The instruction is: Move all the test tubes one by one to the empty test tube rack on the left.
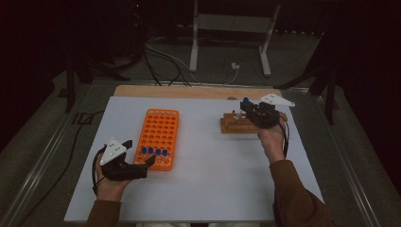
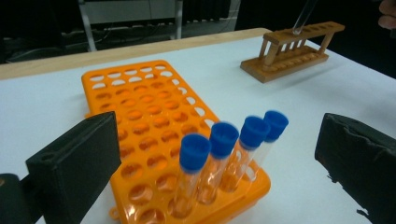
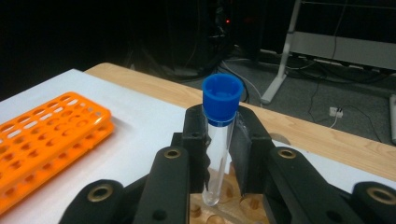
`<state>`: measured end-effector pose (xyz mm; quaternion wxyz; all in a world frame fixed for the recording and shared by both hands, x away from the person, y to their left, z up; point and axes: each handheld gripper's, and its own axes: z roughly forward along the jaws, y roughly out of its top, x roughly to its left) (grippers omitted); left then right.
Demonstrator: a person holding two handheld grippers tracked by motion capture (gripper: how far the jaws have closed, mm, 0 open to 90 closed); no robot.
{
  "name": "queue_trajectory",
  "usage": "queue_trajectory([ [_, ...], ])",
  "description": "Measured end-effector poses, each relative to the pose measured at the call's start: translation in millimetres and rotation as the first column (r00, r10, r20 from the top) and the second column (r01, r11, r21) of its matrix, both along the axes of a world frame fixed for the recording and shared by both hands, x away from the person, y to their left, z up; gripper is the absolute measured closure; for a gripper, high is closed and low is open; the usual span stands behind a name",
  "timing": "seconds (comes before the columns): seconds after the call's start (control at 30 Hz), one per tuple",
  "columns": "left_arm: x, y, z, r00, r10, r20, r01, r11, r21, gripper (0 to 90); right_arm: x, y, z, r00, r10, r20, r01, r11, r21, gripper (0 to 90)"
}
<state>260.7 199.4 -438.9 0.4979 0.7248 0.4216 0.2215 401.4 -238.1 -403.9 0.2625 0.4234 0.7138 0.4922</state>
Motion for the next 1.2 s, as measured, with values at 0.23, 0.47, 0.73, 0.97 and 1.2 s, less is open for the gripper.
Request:
queue_trajectory([
  [0.23, 8.9, -13.1, 14.7, 0.9996, -0.016, 0.024, 0.016, 0.9998, 0.011, 1.1, -9.9, 11.7, 3.1, 0.9978, 0.066, -0.01, -0.066, 0.9978, -0.002, 76.9],
  [0.47, 23.4, -36.8, 24.6, 0.9982, -0.052, 0.029, 0.051, 0.9984, 0.023, 1.5, -20.1, 33.3, 7.3, 0.9873, 0.155, -0.032, -0.155, 0.9877, 0.02, 76.8],
  [0.73, 37.6, -65.3, 26.4, 0.9959, -0.089, 0.014, 0.089, 0.9948, 0.05, 5.3, -31.3, 63.8, 11.2, 0.9636, 0.259, -0.067, -0.257, 0.9658, 0.033, 76.7],
  [0.97, 43.5, -87.5, 30.8, 0.9922, -0.123, 0.017, 0.122, 0.9901, 0.069, 8.5, -38.7, 83.2, 13.9, 0.9438, 0.321, -0.079, -0.318, 0.9469, 0.05, 76.7],
  [1.2, 47.2, -105.4, 34.7, 0.9897, -0.139, 0.034, 0.135, 0.986, 0.097, 22.3, -47.9, 100.7, 22.4, 0.9238, 0.376, -0.071, -0.373, 0.9262, 0.055, 76.7],
])
